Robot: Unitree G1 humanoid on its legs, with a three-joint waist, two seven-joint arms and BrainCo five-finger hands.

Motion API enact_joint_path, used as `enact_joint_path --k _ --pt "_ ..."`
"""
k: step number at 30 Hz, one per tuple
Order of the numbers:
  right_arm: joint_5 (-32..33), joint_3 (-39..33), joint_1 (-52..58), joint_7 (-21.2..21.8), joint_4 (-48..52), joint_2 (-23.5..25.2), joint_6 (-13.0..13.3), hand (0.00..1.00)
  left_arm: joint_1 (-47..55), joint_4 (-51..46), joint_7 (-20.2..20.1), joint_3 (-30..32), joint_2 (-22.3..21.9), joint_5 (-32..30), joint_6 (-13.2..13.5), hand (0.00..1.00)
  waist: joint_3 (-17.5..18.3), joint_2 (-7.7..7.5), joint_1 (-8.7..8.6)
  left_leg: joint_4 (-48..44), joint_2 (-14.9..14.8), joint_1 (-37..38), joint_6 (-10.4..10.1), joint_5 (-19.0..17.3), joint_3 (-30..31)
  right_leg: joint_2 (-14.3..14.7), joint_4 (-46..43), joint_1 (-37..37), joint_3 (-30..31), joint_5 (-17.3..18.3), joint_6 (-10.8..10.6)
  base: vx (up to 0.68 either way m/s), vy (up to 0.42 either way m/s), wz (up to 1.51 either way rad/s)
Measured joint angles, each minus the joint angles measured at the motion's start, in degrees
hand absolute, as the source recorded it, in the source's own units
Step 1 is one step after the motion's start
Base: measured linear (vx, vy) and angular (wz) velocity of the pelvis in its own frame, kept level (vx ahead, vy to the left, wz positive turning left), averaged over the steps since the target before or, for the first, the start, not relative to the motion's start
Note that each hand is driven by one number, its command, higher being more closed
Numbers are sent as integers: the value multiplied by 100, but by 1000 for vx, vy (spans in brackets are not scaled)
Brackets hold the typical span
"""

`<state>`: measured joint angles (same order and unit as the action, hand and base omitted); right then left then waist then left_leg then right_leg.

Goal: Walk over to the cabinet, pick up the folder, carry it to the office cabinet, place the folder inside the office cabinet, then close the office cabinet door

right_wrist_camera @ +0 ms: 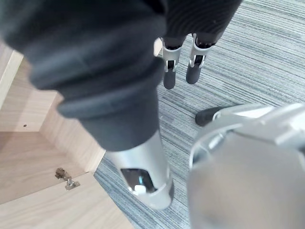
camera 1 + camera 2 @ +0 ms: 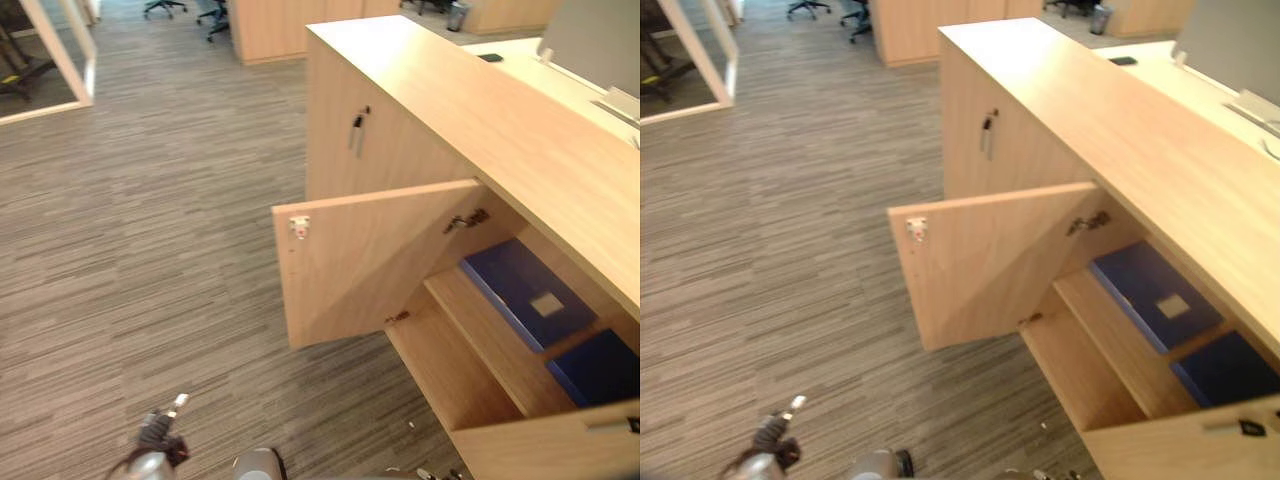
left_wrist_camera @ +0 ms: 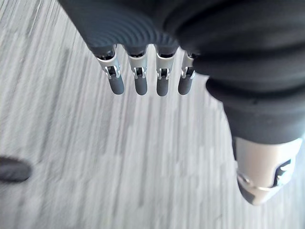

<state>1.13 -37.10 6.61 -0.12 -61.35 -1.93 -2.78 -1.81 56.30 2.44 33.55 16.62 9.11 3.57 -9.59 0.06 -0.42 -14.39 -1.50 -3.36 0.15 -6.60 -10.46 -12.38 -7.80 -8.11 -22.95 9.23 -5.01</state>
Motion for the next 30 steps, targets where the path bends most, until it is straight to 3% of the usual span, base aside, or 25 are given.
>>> enact_joint_path --k 2,5,7,10,19,26,30 --pt "8 -166 -7 0 -118 -64 7 0 -38 -3 38 204 441 58 5 0 216 125 23 853 254 190 33 487 32 -68 241 49 -13 -342 -124 36 68 29" --pt "33 -165 -16 -1 -190 -46 10 0 -116 -2 63 246 815 187 40 0 284 230 67 1666 289 510 -3 927 1 -47 378 76 -3 -489 -166 19 8 -5" --pt "45 -161 0 -1 -185 -16 19 0 -187 -2 86 242 884 204 49 0 313 210 52 1965 271 698 -15 1052 -54 3 424 27 30 -498 -154 -30 -31 -19" --pt "47 -75 24 -1 -181 -11 34 0 -304 -1 97 45 882 203 49 0 414 158 24 1969 255 763 -38 1032 -187 41 550 -27 142 -536 -145 -62 -31 -23" --pt "47 127 149 1 -245 -37 42 0 -1325 116 246 -1433 1257 -295 53 0 385 153 -51 1970 172 844 -83 960 -448 183 729 23 452 -558 -71 -42 -30 -17" --pt "119 113 118 1 -369 -261 39 0 -2556 619 250 -2655 1454 -327 51 0 328 153 -285 1934 101 876 -159 880 -762 287 768 114 774 -574 -81 59 -33 -22" --pt "279 112 79 1 -386 -314 35 0 -3111 766 250 -2989 1567 -300 48 0 290 164 -421 1931 0 1082 -234 814 -974 385 734 96 1069 -597 -35 47 -37 -45"
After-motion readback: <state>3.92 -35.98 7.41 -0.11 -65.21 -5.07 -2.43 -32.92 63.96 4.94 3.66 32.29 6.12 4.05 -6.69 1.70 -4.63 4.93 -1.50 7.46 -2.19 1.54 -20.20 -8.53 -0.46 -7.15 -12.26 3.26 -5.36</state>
